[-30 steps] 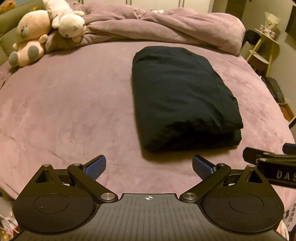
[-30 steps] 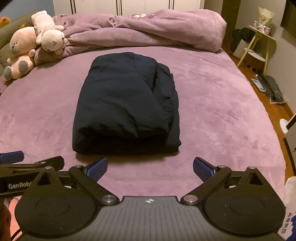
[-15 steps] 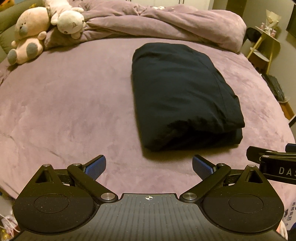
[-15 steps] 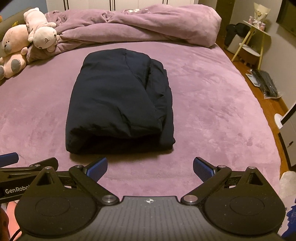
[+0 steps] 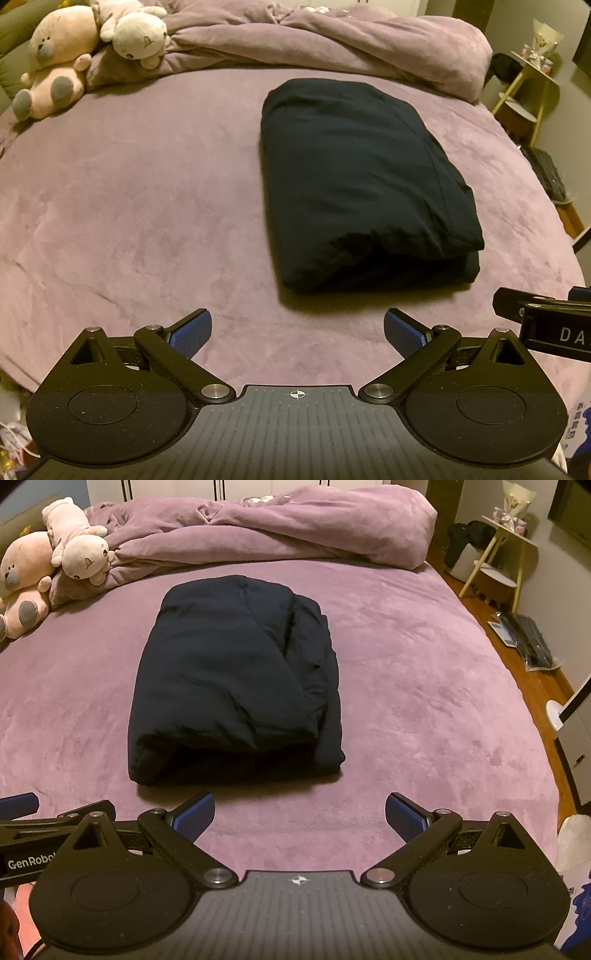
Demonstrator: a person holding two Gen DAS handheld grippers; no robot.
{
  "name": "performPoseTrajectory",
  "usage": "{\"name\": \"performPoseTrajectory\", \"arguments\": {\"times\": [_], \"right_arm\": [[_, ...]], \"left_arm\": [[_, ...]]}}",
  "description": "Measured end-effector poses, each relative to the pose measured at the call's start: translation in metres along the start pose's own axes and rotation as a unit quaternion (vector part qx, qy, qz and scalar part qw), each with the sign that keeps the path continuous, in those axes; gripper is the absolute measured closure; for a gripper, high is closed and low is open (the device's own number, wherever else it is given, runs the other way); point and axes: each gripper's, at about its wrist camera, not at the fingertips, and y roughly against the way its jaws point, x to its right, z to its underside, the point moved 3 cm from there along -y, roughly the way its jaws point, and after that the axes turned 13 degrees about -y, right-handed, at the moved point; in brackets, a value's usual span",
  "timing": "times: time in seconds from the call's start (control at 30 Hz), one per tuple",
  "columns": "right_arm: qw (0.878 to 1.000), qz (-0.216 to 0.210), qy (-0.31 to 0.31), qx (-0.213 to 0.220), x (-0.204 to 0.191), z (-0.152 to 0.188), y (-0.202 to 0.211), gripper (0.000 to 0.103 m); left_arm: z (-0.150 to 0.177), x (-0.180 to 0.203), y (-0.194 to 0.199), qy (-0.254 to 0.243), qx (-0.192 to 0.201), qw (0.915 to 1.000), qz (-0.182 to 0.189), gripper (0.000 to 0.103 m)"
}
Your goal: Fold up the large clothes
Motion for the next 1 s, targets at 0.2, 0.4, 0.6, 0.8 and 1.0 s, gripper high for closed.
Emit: {"name": "performPoseTrajectory", "arguments": {"times": [0.2, 0.4, 0.6, 0.8, 1.0], "right_arm": [[1.000, 0.002, 0.001, 0.001, 0.0010, -0.0002, 0.0005, 0.004], [1.000, 0.003, 0.001, 0.003, 0.0021, -0.0013, 0.0012, 0.004], [1.000, 0.002, 0.004, 0.005, 0.0004, -0.0004, 0.0039, 0.004], [1.000, 0.002, 0.004, 0.006, 0.0003, 0.0001, 0.0047, 0.004], [1.000, 0.004, 0.005, 0.005, -0.0008, 0.0007, 0.0051, 0.004]], "left_arm": [[-0.0001, 0.0022, 0.0000, -0.003, -0.002, 1.0000, 0.000, 0.001], [-0.0002, 0.0019, 0.0001, -0.003, -0.004, 1.0000, 0.001, 0.001], [0.0004, 0.0026, 0.0006, -0.002, -0.003, 1.0000, 0.001, 0.001], [0.0009, 0.0027, 0.0009, -0.001, -0.005, 1.0000, 0.003, 0.001], [0.0015, 0.0047, 0.0016, -0.002, -0.004, 1.0000, 0.004, 0.001]]}}
